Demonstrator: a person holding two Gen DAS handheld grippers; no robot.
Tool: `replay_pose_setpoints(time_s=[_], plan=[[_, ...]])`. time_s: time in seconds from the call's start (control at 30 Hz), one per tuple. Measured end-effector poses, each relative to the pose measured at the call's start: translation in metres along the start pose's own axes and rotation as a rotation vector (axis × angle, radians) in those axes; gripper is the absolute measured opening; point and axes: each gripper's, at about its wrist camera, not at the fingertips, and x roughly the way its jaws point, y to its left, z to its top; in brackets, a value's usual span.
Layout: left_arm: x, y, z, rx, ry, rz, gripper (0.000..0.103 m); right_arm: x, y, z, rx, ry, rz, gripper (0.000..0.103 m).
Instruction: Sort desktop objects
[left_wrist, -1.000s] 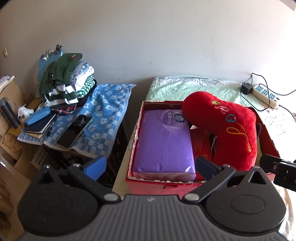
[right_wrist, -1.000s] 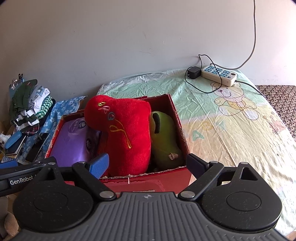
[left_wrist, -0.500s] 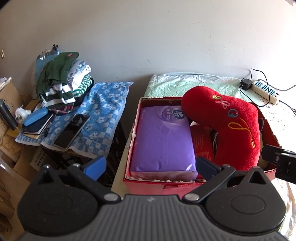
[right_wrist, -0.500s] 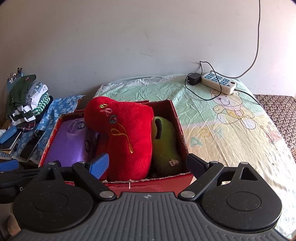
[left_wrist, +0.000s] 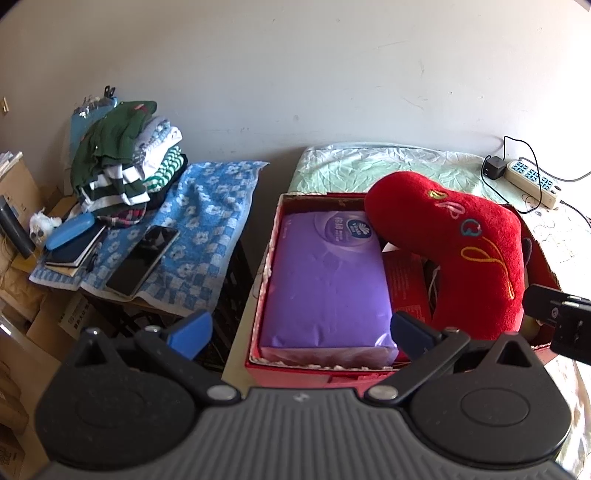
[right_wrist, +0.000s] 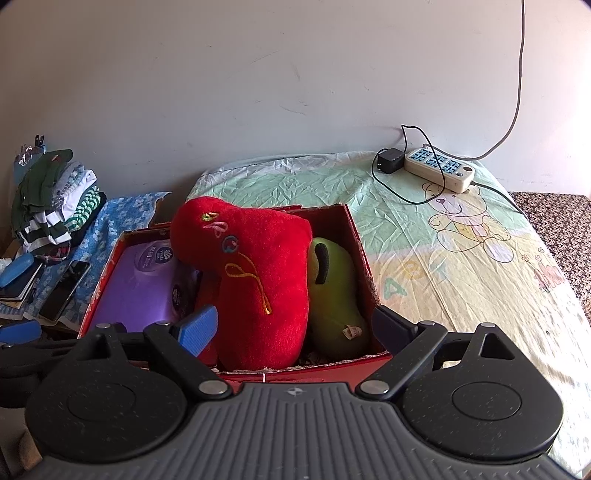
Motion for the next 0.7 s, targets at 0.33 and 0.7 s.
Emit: replay_pose_setpoints(time_s=[0.33, 0.7], plan=[[0.0028, -0.0025, 0.0001, 0.006, 0.002, -0.010, 0.103, 0.0033, 0.0007, 0.0005, 0.003, 0.004, 0.004, 0.093], [0.0035, 0.0002, 0.0023, -0.005, -0.008, -0.013, 0.103, 0.0033, 0.0032, 0.0024, -0.011, -0.004, -0.004, 0.093]])
